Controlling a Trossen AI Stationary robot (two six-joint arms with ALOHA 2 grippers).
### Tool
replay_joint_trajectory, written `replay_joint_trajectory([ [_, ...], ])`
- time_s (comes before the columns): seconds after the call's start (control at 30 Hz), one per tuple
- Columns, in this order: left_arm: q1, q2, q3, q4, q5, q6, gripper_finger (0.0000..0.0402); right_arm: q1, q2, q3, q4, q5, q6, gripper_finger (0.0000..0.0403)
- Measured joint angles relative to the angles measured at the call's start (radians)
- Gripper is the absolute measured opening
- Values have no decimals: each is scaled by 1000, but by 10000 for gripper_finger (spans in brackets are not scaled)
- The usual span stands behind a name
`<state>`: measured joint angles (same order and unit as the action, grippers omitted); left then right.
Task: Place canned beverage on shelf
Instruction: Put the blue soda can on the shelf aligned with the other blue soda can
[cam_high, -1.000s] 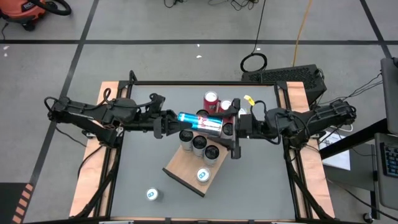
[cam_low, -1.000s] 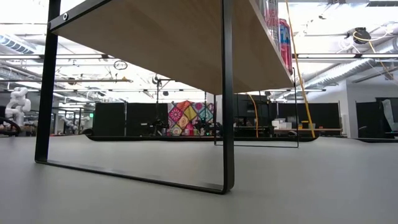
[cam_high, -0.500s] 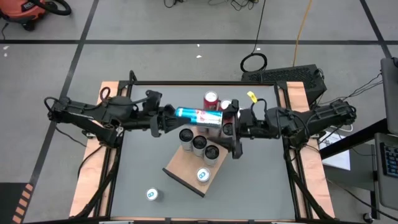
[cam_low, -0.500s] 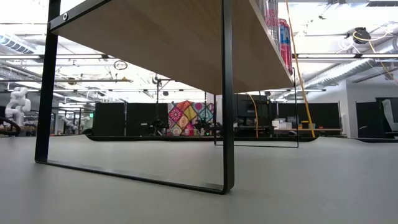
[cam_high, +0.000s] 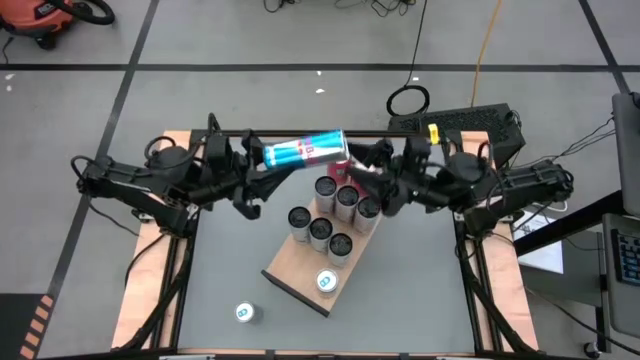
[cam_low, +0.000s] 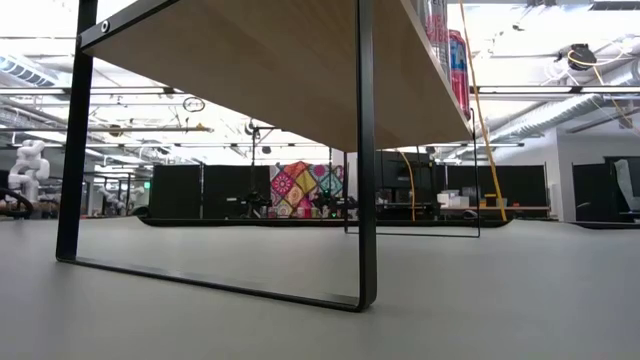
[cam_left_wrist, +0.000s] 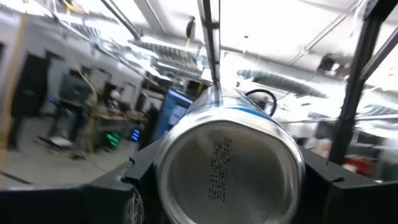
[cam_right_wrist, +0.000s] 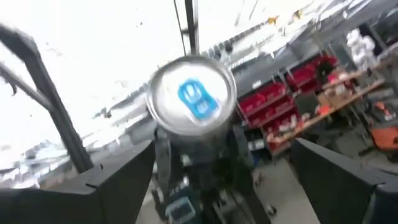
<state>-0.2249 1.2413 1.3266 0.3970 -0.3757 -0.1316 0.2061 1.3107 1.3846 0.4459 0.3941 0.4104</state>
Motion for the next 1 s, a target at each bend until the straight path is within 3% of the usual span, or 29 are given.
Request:
replay_joint_trajectory([
  [0.17,0,24,0,69,-40,93,238,-52,0,0,50,-8,30,352],
  [0.43,1,101,1,170,-78,120,238,-105,0,0,62,-107,49,352],
  [0.7,2,148,0,234,-106,117,238,-128,1,0,107,-110,37,352],
  [1.0,2,154,0,233,-142,142,238,-128,1,0,127,-110,22,306],
])
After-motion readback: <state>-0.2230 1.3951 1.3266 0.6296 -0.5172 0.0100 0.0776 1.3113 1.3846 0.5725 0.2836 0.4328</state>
